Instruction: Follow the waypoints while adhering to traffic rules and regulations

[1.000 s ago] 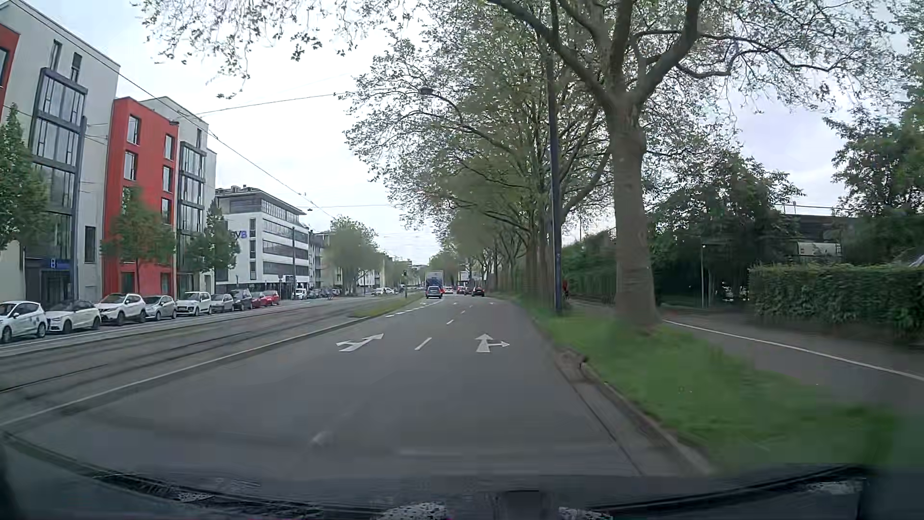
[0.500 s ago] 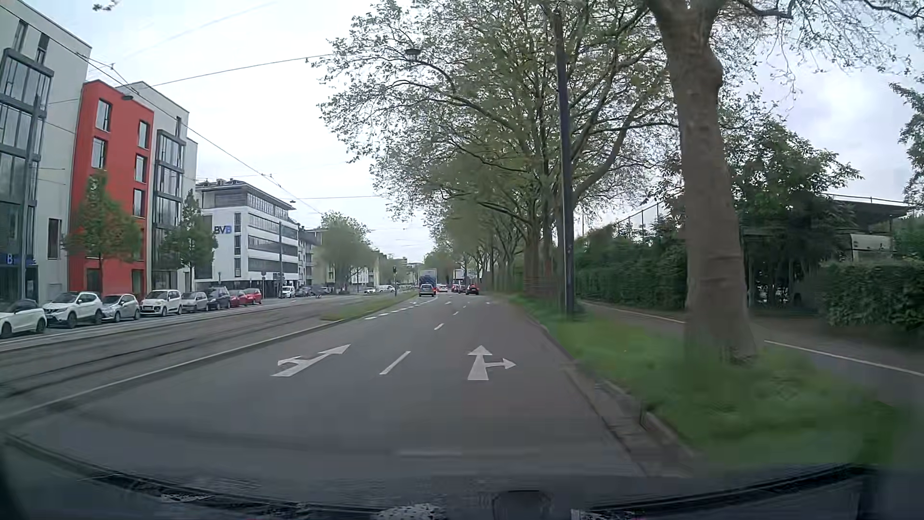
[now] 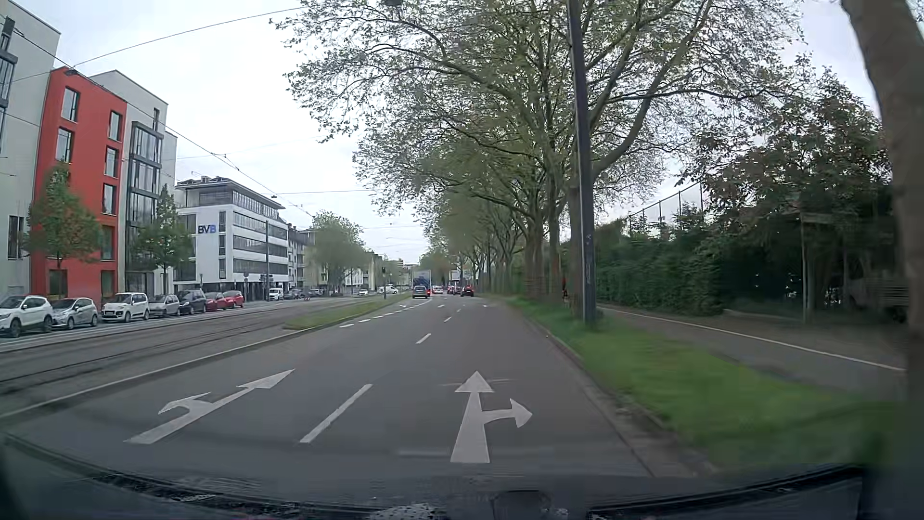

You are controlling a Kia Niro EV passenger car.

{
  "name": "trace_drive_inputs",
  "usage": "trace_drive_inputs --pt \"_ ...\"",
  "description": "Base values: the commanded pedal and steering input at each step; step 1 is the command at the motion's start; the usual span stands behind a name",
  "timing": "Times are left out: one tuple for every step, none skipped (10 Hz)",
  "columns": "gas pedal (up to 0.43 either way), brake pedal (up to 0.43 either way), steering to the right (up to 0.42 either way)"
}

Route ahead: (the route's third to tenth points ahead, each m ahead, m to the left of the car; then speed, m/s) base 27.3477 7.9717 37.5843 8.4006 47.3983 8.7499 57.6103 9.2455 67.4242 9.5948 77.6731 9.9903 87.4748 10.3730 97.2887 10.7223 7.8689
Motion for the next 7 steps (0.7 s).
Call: trace_drive_inputs --pt "0.000 0.000 0.004" --pt "0.008 0.000 0.004" --pt "0.008 0.000 0.004" --pt "0.020 0.000 0.003" --pt "0.028 0.000 0.003" --pt "0.039 0.000 0.004" --pt "0.039 0.000 0.003"
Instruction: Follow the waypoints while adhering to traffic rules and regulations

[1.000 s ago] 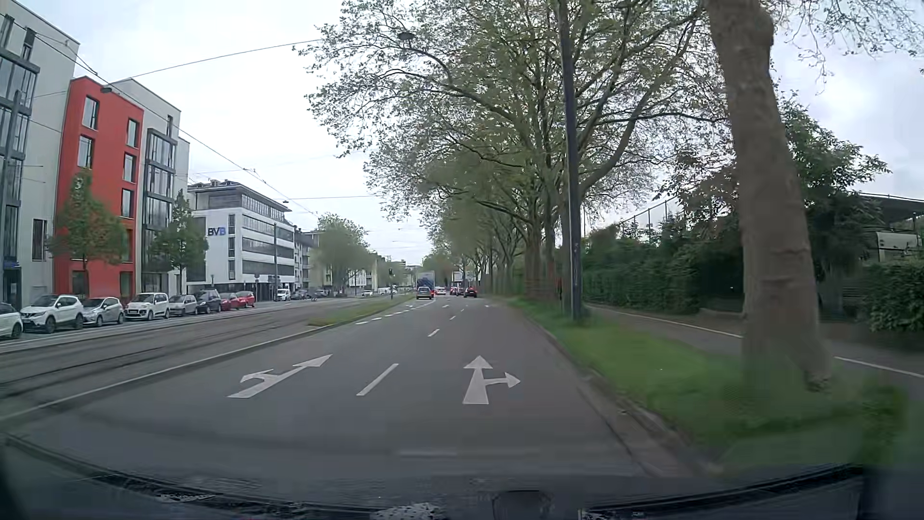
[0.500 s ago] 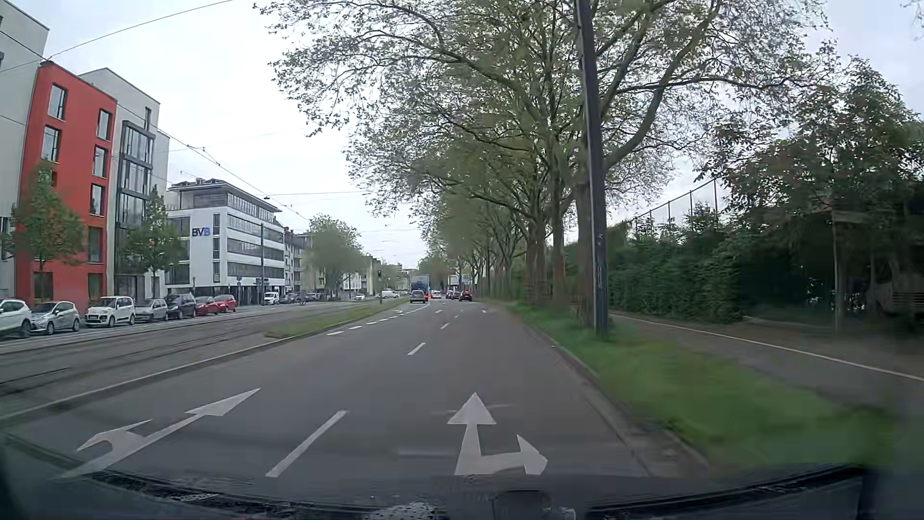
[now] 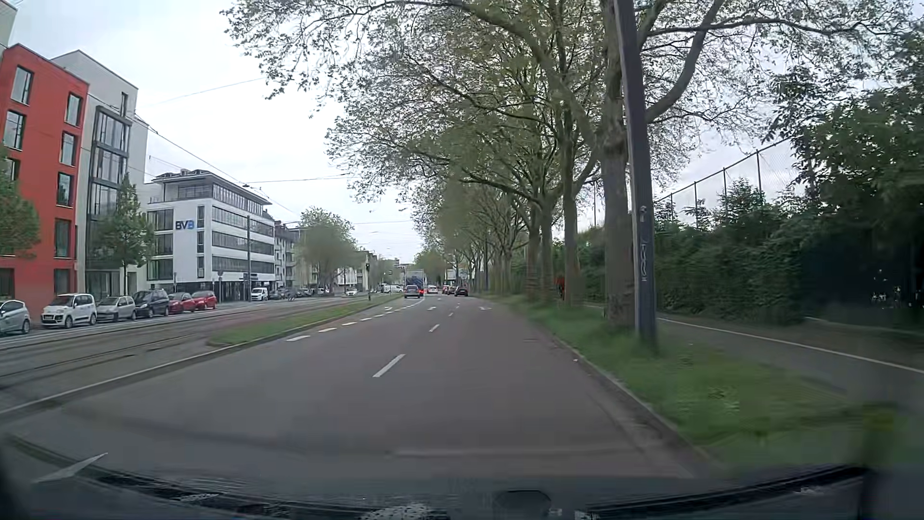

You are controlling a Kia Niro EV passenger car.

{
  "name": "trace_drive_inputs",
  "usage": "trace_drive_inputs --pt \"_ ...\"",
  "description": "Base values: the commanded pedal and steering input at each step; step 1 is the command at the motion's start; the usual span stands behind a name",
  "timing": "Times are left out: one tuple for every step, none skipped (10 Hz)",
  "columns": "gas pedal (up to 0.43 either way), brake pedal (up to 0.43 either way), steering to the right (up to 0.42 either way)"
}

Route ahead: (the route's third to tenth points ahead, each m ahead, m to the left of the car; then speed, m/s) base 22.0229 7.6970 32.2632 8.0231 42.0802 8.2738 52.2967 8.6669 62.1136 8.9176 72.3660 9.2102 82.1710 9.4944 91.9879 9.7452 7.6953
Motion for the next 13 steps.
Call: trace_drive_inputs --pt "0.039 0.000 0.003" --pt "0.039 0.000 0.003" --pt "0.039 0.000 0.003" --pt "0.039 0.000 0.004" --pt "0.039 0.000 0.004" --pt "0.039 0.000 0.003" --pt "0.039 0.000 0.003" --pt "0.039 0.000 0.003" --pt "0.039 0.000 0.003" --pt "0.039 0.000 0.003" --pt "0.039 0.000 0.003" --pt "0.039 0.000 0.003" --pt "0.039 0.000 0.002"
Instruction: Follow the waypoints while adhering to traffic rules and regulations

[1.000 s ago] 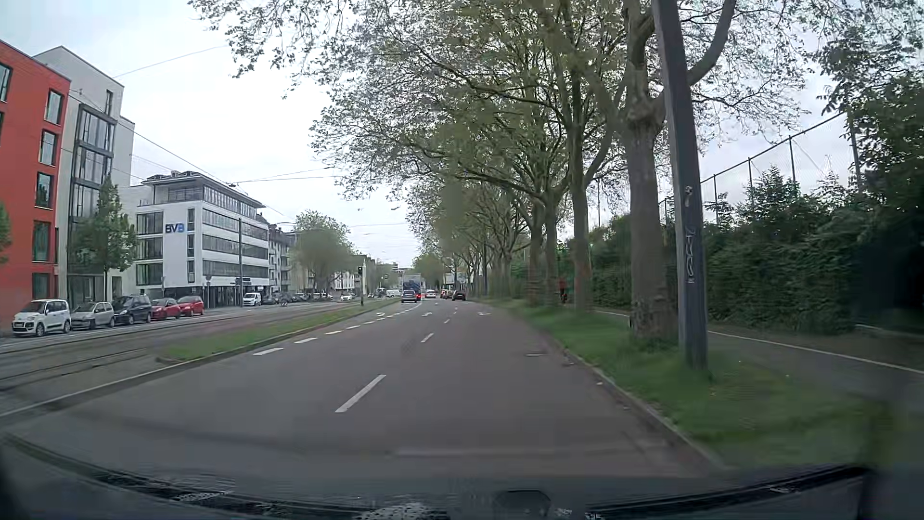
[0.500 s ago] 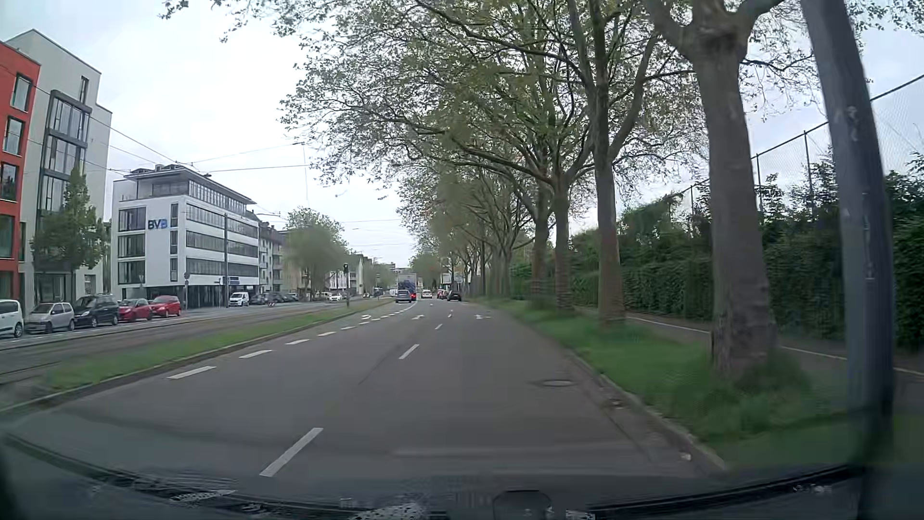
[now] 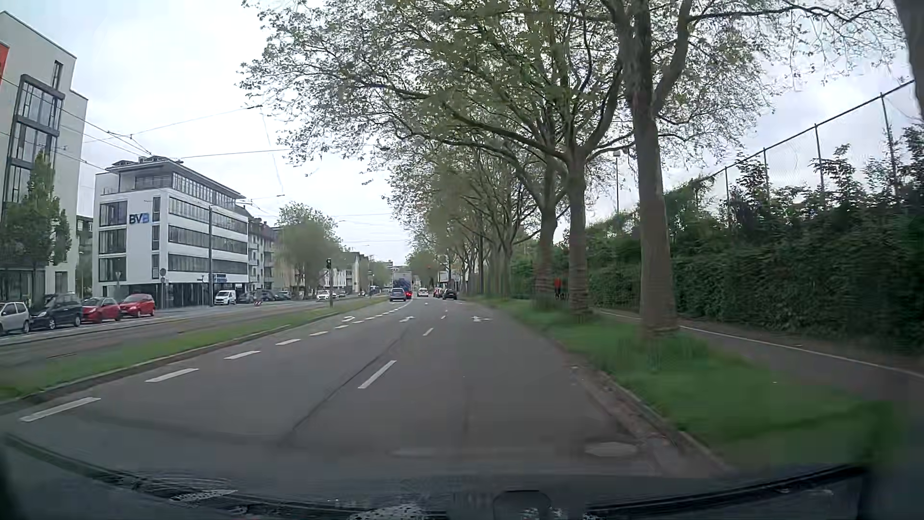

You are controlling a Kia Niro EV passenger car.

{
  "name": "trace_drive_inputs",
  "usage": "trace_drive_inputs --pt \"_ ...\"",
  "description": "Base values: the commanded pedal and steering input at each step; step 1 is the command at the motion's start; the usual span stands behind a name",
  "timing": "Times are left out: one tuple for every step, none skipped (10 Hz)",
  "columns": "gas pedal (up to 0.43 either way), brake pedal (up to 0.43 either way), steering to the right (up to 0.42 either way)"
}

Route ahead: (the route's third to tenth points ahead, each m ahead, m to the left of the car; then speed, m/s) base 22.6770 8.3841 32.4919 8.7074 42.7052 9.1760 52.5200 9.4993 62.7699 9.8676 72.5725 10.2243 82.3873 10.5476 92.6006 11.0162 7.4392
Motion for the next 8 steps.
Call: trace_drive_inputs --pt "0.039 0.000 0.002" --pt "0.039 0.000 0.002" --pt "0.039 0.000 0.002" --pt "0.039 0.000 0.002" --pt "0.047 0.000 0.001" --pt "0.047 0.000 -0.001" --pt "0.047 0.000 -0.002" --pt "0.047 0.000 -0.002"
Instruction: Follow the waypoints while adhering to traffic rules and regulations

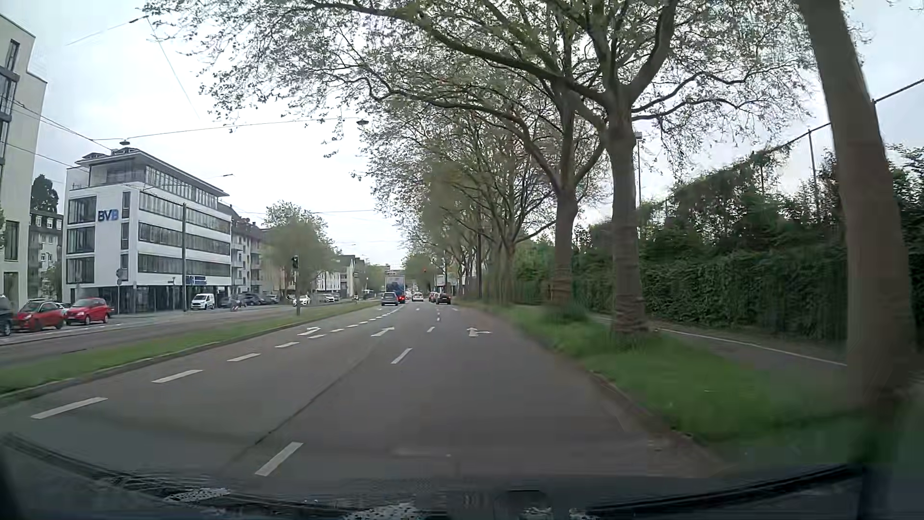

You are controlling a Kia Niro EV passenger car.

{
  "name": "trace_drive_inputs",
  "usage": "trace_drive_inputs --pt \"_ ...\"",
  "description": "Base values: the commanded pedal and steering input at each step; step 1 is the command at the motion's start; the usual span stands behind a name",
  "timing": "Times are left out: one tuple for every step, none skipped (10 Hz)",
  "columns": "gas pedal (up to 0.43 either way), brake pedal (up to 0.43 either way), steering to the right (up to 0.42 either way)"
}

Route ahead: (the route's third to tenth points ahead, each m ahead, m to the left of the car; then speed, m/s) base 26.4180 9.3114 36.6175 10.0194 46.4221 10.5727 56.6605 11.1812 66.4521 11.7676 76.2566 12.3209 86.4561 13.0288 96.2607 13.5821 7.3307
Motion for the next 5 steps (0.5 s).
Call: trace_drive_inputs --pt "0.047 0.000 -0.002" --pt "0.047 0.000 -0.003" --pt "0.047 0.000 -0.003" --pt "0.047 0.000 -0.002" --pt "0.047 0.000 -0.005"
